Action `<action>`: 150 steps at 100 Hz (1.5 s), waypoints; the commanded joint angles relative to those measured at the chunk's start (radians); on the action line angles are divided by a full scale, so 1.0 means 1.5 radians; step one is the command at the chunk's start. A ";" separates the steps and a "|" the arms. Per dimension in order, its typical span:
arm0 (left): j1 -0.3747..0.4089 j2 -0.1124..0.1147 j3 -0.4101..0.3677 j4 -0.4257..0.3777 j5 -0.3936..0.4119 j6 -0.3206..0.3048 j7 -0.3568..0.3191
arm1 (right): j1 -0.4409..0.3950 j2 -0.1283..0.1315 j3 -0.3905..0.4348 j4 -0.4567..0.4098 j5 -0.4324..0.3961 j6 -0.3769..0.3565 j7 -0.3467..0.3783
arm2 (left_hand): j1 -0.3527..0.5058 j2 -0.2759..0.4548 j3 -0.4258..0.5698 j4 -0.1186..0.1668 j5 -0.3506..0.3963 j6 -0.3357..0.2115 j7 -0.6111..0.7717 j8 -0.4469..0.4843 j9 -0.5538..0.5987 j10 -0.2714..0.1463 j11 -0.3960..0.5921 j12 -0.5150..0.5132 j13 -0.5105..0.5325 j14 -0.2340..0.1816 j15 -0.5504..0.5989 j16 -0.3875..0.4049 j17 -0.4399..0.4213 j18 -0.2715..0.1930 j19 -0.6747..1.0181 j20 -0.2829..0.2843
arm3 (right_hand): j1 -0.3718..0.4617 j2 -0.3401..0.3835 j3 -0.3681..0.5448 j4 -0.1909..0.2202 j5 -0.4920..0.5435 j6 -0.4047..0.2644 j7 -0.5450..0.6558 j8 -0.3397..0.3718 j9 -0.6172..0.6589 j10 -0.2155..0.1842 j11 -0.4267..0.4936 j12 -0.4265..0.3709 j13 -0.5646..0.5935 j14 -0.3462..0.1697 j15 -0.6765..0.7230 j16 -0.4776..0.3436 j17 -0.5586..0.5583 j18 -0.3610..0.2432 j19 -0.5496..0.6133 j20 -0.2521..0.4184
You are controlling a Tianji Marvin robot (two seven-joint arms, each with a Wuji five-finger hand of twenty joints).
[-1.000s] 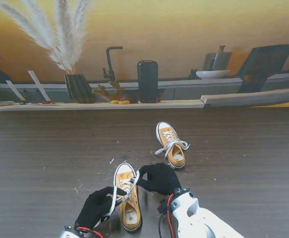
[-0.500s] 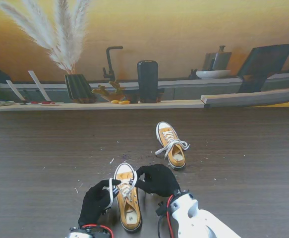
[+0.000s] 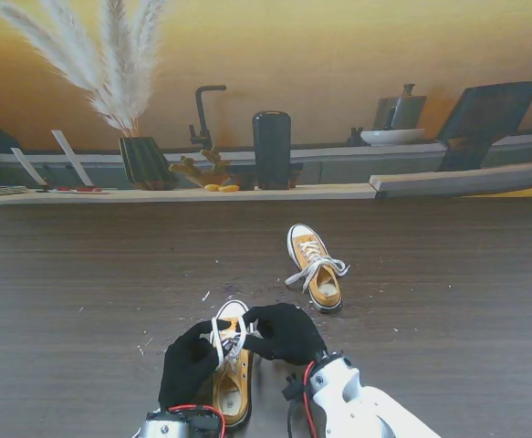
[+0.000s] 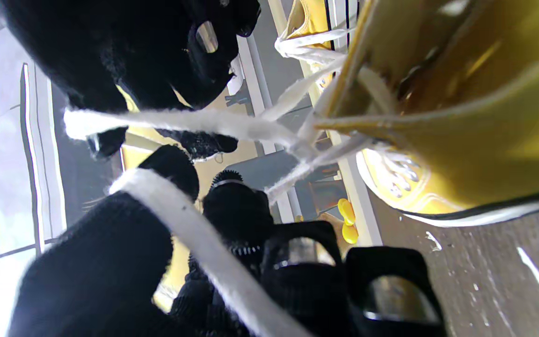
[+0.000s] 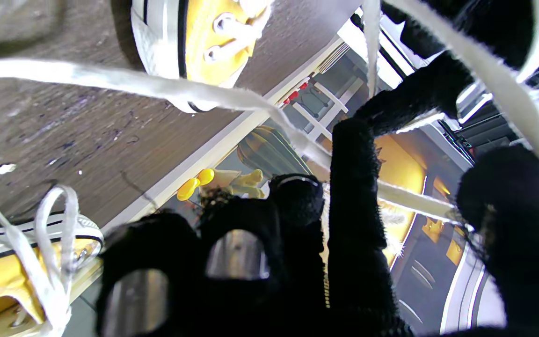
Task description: Tie the shoelaces into a bow on the shoes
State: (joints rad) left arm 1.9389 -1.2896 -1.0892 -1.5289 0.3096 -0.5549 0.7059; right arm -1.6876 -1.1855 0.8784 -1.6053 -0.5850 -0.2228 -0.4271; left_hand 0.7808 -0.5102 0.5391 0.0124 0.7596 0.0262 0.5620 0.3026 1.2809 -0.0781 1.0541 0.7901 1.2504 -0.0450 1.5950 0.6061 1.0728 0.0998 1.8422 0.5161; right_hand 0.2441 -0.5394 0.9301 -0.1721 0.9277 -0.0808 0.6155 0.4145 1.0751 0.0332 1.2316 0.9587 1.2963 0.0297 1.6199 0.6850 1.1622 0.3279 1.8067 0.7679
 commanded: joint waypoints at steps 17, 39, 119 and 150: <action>-0.023 -0.007 0.014 0.022 0.077 0.017 0.052 | 0.003 -0.002 -0.007 0.002 0.003 -0.006 0.009 | -0.032 -0.040 0.017 -0.020 -0.039 -0.008 -0.034 0.012 -0.008 0.000 -0.005 0.009 0.017 -0.062 0.022 -0.006 0.011 -0.041 0.161 0.002 | 0.013 -0.015 0.025 0.001 -0.040 -0.020 -0.004 0.011 -0.059 0.007 -0.013 -0.028 0.010 0.022 -0.031 -0.044 0.002 0.029 0.068 -0.025; -0.042 -0.007 0.033 0.050 0.145 0.047 0.119 | -0.001 -0.001 -0.010 -0.005 0.017 -0.004 0.023 | -0.036 -0.051 0.027 -0.022 -0.049 0.022 -0.033 0.015 -0.019 -0.008 -0.003 0.009 0.017 -0.063 0.018 -0.007 0.011 -0.039 0.156 -0.001 | 0.026 -0.028 0.035 0.002 -0.057 -0.023 0.007 0.018 -0.149 0.022 -0.050 -0.054 -0.066 0.044 -0.086 -0.078 -0.108 0.037 0.016 -0.019; -0.059 0.021 0.050 0.088 0.265 0.112 0.174 | -0.026 -0.001 0.006 -0.042 0.104 0.010 0.079 | -0.025 -0.088 0.058 -0.020 -0.085 0.020 -0.023 0.025 -0.065 -0.011 -0.007 0.011 0.017 -0.054 -0.028 -0.017 0.005 -0.018 0.116 -0.028 | 0.080 -0.048 0.054 -0.043 -0.110 -0.023 0.104 0.069 -0.311 0.048 -0.093 -0.117 -0.275 0.053 -0.190 -0.036 -0.366 0.020 -0.116 0.103; -0.026 0.032 0.039 0.029 0.259 0.157 0.121 | -0.031 0.003 0.007 -0.057 0.126 0.027 0.106 | -0.025 -0.075 0.049 -0.015 -0.092 0.015 -0.035 0.020 -0.085 -0.013 -0.018 0.016 0.014 -0.042 -0.058 -0.017 0.000 0.003 0.097 -0.050 | 0.147 -0.091 0.063 -0.079 -0.101 -0.017 0.199 0.028 -0.335 0.056 -0.118 -0.134 -0.317 0.057 -0.217 -0.033 -0.420 0.013 -0.147 0.108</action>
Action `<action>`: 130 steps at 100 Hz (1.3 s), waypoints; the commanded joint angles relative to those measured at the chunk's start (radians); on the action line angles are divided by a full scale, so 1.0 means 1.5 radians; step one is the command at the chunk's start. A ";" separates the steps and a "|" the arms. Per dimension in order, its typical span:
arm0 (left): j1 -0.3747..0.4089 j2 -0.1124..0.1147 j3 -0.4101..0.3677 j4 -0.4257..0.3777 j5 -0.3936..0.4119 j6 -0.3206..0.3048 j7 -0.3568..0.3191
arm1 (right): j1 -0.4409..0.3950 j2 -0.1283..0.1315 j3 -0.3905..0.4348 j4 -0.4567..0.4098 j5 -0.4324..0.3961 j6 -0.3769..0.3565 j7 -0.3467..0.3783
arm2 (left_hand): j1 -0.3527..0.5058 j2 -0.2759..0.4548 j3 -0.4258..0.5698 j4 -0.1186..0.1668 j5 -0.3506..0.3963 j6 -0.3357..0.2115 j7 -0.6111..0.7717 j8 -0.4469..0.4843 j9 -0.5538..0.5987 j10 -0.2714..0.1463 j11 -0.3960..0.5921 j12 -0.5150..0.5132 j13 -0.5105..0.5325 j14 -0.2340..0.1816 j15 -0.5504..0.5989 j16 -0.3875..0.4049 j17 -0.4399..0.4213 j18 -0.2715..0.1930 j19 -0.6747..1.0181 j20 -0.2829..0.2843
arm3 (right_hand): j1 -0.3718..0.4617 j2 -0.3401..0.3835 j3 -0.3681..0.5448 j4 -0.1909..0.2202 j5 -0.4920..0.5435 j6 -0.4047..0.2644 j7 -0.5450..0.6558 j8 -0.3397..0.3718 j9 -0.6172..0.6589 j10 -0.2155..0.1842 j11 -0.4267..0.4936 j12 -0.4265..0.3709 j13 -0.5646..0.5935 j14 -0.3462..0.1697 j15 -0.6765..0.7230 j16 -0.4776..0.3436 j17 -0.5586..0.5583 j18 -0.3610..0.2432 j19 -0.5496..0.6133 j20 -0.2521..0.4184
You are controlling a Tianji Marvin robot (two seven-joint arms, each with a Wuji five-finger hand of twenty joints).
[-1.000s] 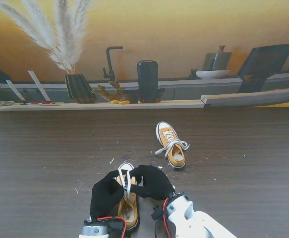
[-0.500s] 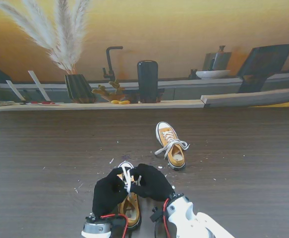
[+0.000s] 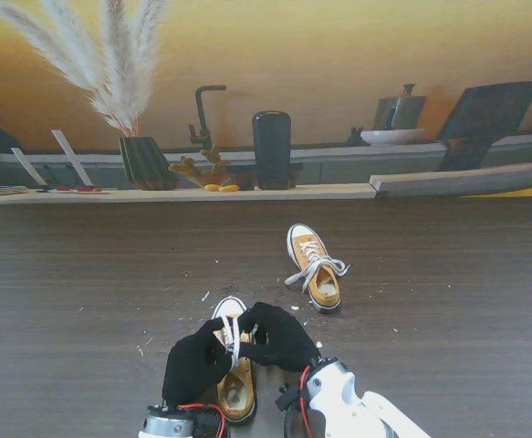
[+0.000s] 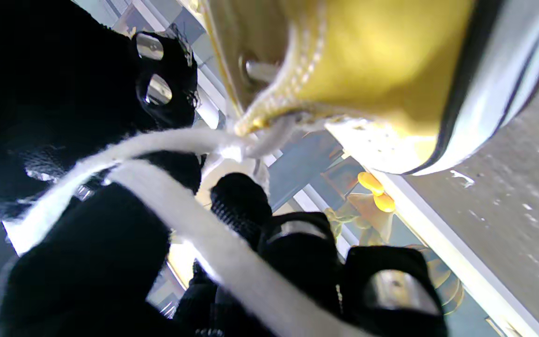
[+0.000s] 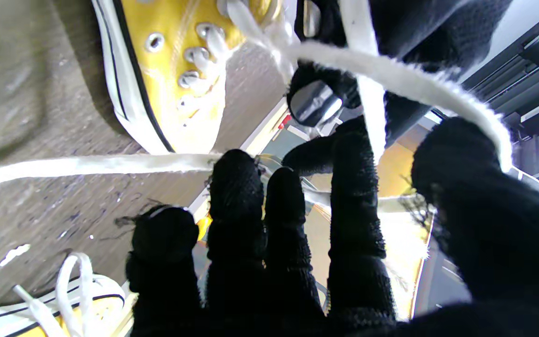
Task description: Tie the shoelaces into a bow on the shoes
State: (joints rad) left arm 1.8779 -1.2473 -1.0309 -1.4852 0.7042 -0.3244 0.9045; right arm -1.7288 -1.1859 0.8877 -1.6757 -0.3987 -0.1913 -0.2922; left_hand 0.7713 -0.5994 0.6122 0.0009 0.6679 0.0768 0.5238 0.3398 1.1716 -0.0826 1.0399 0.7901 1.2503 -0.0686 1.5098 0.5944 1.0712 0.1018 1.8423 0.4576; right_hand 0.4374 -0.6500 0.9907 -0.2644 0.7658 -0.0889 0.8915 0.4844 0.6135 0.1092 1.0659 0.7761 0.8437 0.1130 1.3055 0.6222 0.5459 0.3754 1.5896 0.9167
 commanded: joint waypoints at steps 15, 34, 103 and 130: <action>0.019 0.004 0.004 -0.013 -0.004 0.005 -0.012 | -0.004 0.004 -0.001 -0.016 0.008 0.018 0.024 | -0.020 -0.009 -0.002 -0.005 -0.032 -0.016 -0.013 -0.006 -0.015 -0.009 -0.010 0.017 0.014 -0.026 -0.002 -0.007 0.002 0.003 0.097 -0.013 | 0.028 -0.027 0.027 -0.016 0.014 0.004 0.008 -0.037 -0.028 0.011 -0.012 -0.017 -0.019 0.005 -0.011 0.010 -0.014 -0.016 -0.006 0.011; 0.019 0.003 0.006 -0.016 0.000 0.002 -0.006 | -0.006 0.006 -0.002 -0.026 0.015 0.036 0.035 | -0.020 -0.008 -0.003 -0.004 -0.032 -0.014 -0.014 -0.007 -0.015 -0.009 -0.010 0.018 0.014 -0.025 -0.003 -0.005 0.003 0.003 0.098 -0.016 | 0.035 -0.035 0.033 -0.015 0.029 0.028 0.005 -0.043 -0.027 0.015 -0.015 -0.020 -0.023 0.011 -0.013 0.011 -0.021 -0.012 -0.010 0.013; 0.019 0.000 0.009 -0.016 0.006 -0.003 0.020 | -0.008 0.008 -0.008 -0.046 0.023 0.094 0.055 | -0.024 0.004 -0.017 -0.003 -0.044 -0.011 -0.022 -0.010 -0.030 -0.005 -0.017 0.015 -0.016 -0.003 -0.020 0.007 -0.037 0.024 0.084 -0.012 | 0.121 -0.091 0.106 -0.008 0.121 0.085 0.138 0.004 0.011 0.024 -0.028 -0.044 -0.005 0.026 -0.018 0.013 -0.006 0.002 -0.011 0.021; 0.030 0.003 0.002 -0.027 0.002 -0.017 -0.002 | -0.016 0.015 0.002 -0.064 0.036 0.113 0.087 | 0.001 -0.002 -0.057 -0.008 -0.078 -0.046 -0.062 -0.030 -0.091 0.021 -0.108 0.042 -0.119 0.051 -0.095 0.038 -0.182 0.080 -0.025 0.087 | 0.125 -0.095 0.138 0.009 0.098 0.152 0.158 0.088 -0.005 0.041 -0.031 -0.051 -0.018 0.032 -0.022 0.016 -0.017 -0.001 -0.017 0.021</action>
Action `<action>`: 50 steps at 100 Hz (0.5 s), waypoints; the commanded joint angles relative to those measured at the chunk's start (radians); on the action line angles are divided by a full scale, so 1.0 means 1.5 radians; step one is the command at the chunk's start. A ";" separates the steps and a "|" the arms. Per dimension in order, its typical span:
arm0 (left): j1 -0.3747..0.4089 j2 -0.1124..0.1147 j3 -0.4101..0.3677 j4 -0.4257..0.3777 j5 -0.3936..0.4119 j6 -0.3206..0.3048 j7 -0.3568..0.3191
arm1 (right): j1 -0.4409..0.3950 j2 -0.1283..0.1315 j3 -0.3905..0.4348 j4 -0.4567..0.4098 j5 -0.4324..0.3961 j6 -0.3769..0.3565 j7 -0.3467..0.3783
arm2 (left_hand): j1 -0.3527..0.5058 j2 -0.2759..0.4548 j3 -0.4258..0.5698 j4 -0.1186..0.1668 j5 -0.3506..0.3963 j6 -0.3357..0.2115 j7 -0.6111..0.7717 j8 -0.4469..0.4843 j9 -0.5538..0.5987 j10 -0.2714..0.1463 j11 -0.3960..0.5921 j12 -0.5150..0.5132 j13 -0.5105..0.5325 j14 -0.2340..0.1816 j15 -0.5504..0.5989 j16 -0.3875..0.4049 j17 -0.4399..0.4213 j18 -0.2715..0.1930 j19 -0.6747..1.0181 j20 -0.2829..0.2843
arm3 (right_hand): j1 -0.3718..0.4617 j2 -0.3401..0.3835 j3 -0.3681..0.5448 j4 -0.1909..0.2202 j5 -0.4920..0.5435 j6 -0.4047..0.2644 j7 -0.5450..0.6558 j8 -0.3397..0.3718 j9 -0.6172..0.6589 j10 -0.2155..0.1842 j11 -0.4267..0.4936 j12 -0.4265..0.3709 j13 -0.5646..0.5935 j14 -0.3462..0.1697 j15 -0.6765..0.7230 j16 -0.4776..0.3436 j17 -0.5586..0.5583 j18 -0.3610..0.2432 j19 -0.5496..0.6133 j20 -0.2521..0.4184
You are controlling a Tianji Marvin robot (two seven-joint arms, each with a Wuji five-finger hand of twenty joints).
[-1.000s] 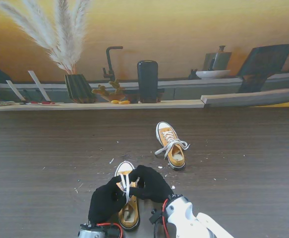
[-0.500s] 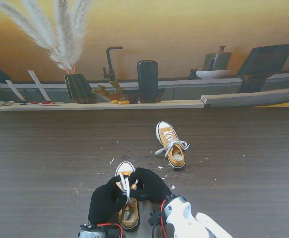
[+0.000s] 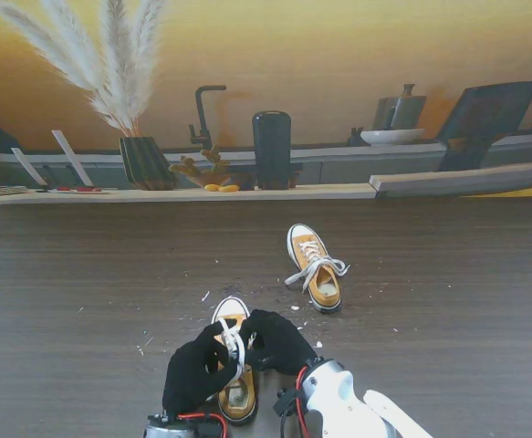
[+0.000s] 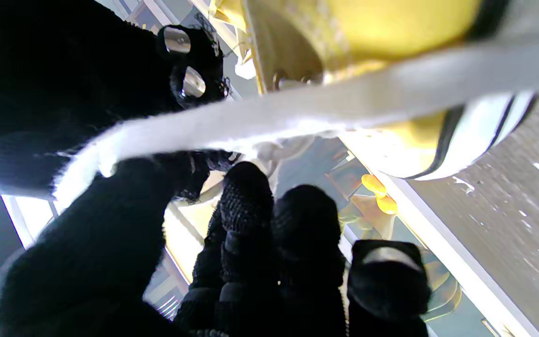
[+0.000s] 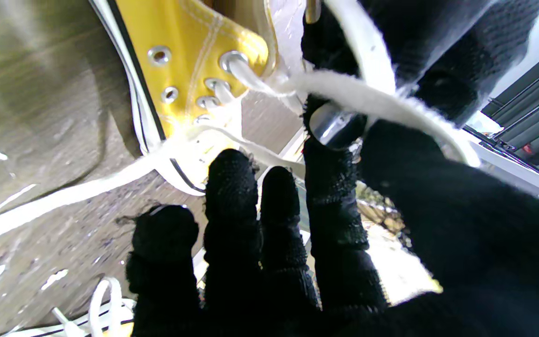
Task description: Tie the shoelaces into a bow on the shoes
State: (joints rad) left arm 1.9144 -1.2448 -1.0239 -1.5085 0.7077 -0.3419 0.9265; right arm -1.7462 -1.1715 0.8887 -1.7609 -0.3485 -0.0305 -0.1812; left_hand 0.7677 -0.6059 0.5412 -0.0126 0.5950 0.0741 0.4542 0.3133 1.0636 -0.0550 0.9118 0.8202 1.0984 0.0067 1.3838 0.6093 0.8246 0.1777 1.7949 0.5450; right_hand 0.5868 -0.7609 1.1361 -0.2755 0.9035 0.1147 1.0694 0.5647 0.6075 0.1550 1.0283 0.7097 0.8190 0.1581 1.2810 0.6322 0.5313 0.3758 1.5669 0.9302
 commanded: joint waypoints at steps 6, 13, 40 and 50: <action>0.009 0.001 -0.004 -0.014 -0.006 -0.010 -0.025 | -0.006 0.007 0.003 -0.011 0.005 0.009 0.019 | 0.010 0.003 -0.008 0.001 -0.028 -0.059 -0.017 -0.014 -0.024 0.007 -0.029 0.022 -0.030 0.008 -0.017 0.029 -0.034 0.035 0.000 0.034 | 0.026 -0.028 0.051 0.026 0.004 0.026 0.044 0.047 -0.004 0.014 -0.007 -0.009 -0.004 0.005 -0.007 0.010 -0.011 -0.001 -0.004 0.011; 0.014 0.003 -0.008 -0.018 -0.012 -0.016 -0.040 | -0.006 0.008 0.005 -0.015 0.009 0.013 0.027 | 0.023 0.005 -0.006 0.004 -0.028 -0.089 -0.020 -0.015 -0.034 0.011 -0.054 0.037 -0.057 0.015 -0.033 0.037 -0.067 0.040 -0.026 0.054 | 0.025 -0.036 0.062 0.034 0.002 0.032 0.047 0.056 -0.006 0.017 -0.008 -0.010 -0.006 0.006 -0.008 0.011 -0.012 -0.001 -0.005 0.011; 0.035 0.000 -0.028 -0.036 -0.087 -0.063 -0.118 | -0.005 0.018 0.011 -0.023 0.014 0.017 0.063 | 0.074 0.062 -0.026 0.000 -0.007 -0.189 0.008 -0.003 -0.061 0.032 -0.126 0.085 -0.124 0.043 -0.069 0.060 -0.138 0.071 -0.100 0.093 | 0.021 -0.045 0.077 0.046 0.000 0.028 0.051 0.068 -0.008 0.019 -0.012 -0.014 -0.012 0.010 -0.012 0.012 -0.022 0.000 -0.010 0.012; 0.036 -0.001 -0.030 -0.038 -0.104 -0.071 -0.131 | -0.004 0.019 0.011 -0.025 0.016 0.017 0.069 | 0.090 0.085 -0.052 -0.013 0.021 -0.211 0.035 0.008 -0.065 0.037 -0.130 0.088 -0.131 0.046 -0.073 0.065 -0.150 0.078 -0.114 0.109 | 0.022 -0.042 0.073 0.046 -0.002 0.025 0.049 0.069 -0.007 0.021 -0.013 -0.016 -0.013 0.011 -0.012 0.013 -0.023 -0.001 -0.009 0.013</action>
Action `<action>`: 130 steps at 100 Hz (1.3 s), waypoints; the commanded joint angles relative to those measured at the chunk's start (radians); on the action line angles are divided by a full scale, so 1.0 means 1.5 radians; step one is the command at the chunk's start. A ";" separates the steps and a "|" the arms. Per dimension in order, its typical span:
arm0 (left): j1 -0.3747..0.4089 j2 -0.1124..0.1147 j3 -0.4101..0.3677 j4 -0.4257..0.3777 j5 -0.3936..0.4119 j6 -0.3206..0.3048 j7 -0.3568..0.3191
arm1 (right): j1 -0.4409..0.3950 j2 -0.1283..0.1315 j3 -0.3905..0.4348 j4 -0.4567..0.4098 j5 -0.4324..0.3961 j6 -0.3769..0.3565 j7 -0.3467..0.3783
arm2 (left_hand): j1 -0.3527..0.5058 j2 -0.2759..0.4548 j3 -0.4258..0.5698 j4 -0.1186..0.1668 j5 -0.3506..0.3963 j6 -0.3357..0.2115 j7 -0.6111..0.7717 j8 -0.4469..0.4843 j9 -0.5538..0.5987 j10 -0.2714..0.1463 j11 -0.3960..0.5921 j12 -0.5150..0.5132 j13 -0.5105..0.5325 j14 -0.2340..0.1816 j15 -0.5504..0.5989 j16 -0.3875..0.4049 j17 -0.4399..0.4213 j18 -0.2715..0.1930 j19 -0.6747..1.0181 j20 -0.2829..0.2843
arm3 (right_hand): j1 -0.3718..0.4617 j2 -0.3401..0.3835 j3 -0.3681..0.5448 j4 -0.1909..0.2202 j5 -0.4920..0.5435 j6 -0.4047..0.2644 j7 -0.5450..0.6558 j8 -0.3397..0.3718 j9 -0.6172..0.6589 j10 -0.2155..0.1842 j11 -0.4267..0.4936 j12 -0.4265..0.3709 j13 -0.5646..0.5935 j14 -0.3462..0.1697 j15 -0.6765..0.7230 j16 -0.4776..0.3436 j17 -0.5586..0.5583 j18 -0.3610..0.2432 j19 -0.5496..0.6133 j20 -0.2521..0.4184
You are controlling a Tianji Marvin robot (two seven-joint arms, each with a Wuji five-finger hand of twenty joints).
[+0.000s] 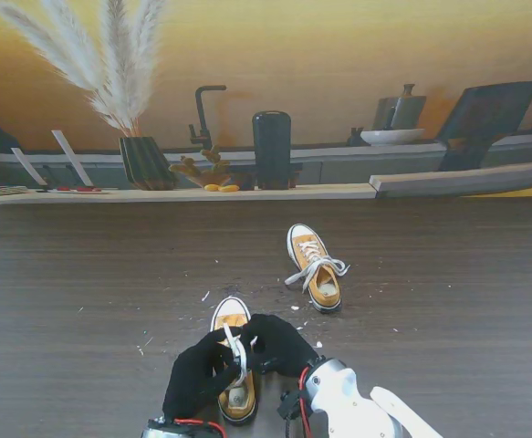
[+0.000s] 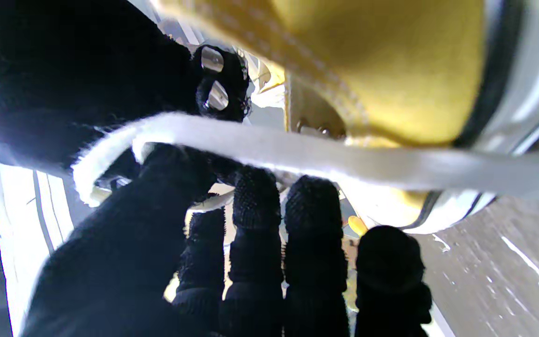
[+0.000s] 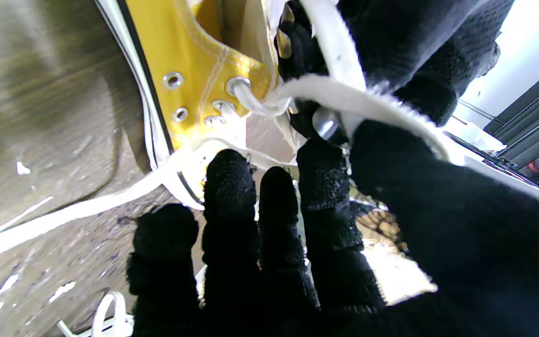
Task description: Tie the shoelaces into a bow on the shoes
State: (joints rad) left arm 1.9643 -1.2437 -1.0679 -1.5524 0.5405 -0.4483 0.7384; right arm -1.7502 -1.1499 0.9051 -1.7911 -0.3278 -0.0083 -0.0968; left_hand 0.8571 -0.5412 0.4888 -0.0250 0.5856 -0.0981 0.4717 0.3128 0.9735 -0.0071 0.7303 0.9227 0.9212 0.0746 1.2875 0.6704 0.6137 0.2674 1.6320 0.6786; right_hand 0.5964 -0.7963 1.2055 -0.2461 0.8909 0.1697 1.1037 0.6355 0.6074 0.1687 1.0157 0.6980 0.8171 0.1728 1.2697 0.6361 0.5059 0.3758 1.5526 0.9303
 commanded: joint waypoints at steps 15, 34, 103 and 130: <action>0.005 -0.002 -0.002 -0.012 -0.005 -0.002 -0.019 | 0.001 0.008 -0.001 -0.006 0.010 -0.003 0.026 | 0.034 0.047 -0.026 -0.007 0.033 -0.072 0.027 0.007 -0.005 0.006 -0.008 0.019 -0.016 0.004 -0.010 0.026 -0.016 0.023 -0.011 0.026 | 0.018 -0.016 0.025 0.027 0.007 -0.011 0.026 0.022 -0.007 0.012 -0.005 -0.008 -0.013 0.002 -0.005 0.011 -0.008 -0.001 0.000 0.013; 0.006 -0.004 -0.002 -0.013 -0.010 0.002 -0.015 | 0.003 0.009 -0.001 -0.005 0.011 -0.018 0.031 | 0.057 0.040 -0.055 -0.008 0.045 -0.073 0.180 0.122 -0.007 0.007 -0.002 0.016 -0.010 0.007 -0.010 0.026 -0.014 0.030 -0.016 0.043 | 0.019 -0.013 0.021 0.027 0.005 -0.016 0.025 0.023 -0.008 0.006 -0.008 -0.009 -0.018 0.000 -0.006 0.013 -0.014 -0.006 -0.004 0.012; 0.018 -0.007 -0.014 -0.022 0.020 0.037 0.039 | -0.002 0.014 0.011 -0.010 0.011 -0.050 0.042 | 0.056 0.053 -0.087 -0.003 -0.056 -0.029 0.403 0.259 -0.032 0.000 0.033 -0.011 -0.001 -0.002 -0.004 0.018 0.005 0.024 -0.004 0.035 | 0.022 0.004 0.005 0.023 -0.004 -0.026 0.021 0.028 -0.011 0.005 -0.012 -0.009 -0.025 0.002 -0.008 0.017 -0.023 -0.009 -0.003 0.015; 0.004 -0.005 -0.005 -0.019 0.020 0.023 0.024 | -0.002 0.015 0.010 -0.010 0.012 -0.053 0.047 | 0.022 0.037 -0.025 -0.014 0.025 -0.079 0.123 0.070 -0.006 0.006 0.014 -0.018 -0.004 0.001 -0.006 0.018 -0.003 0.022 -0.007 0.032 | 0.023 0.008 0.000 0.022 -0.004 -0.027 0.020 0.028 -0.011 0.005 -0.012 -0.009 -0.025 0.003 -0.008 0.018 -0.024 -0.009 -0.003 0.015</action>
State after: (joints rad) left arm 1.9746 -1.2513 -1.0792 -1.5708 0.5630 -0.4106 0.8012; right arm -1.7489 -1.1309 0.9198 -1.7982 -0.3114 -0.0861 -0.0411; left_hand 0.9053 -0.4605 0.4421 -0.0319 0.5876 -0.0968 0.6758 0.4425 0.9393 -0.0056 0.7629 0.9088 0.9187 0.0843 1.2725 0.6817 0.6138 0.2690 1.6110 0.7294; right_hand 0.5974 -0.7856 1.2058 -0.2459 0.8755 0.1573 1.1180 0.6502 0.6072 0.1766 1.0028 0.6971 0.7941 0.1739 1.2679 0.6475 0.4772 0.3758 1.5444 0.9395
